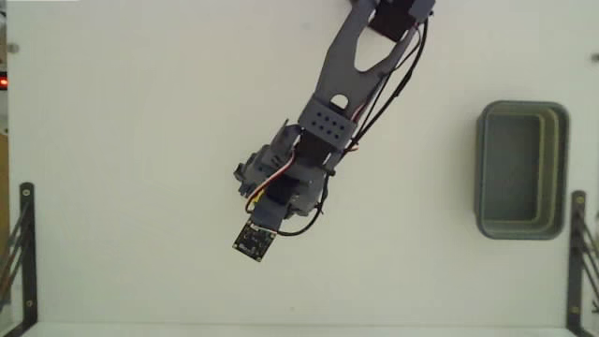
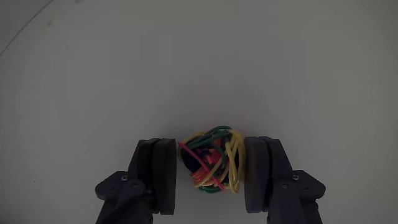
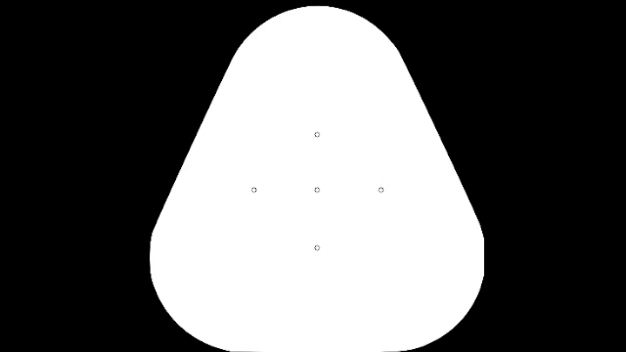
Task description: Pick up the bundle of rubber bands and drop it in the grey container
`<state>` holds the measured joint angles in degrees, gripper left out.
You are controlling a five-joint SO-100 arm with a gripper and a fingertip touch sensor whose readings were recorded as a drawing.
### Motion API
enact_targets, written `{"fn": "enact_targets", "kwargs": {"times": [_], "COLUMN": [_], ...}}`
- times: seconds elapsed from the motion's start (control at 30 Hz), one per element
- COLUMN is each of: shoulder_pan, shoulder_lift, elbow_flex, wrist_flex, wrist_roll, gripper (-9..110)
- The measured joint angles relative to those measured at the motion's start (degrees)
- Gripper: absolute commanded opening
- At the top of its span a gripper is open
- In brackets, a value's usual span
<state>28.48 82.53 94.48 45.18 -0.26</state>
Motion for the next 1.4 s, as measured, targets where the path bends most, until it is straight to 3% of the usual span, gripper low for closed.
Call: {"fn": "enact_targets", "kwargs": {"times": [1.4], "shoulder_pan": [0.1], "shoulder_lift": [0.0], "elbow_flex": [0.0], "wrist_flex": [0.0], "wrist_roll": [0.0], "gripper": [53]}}
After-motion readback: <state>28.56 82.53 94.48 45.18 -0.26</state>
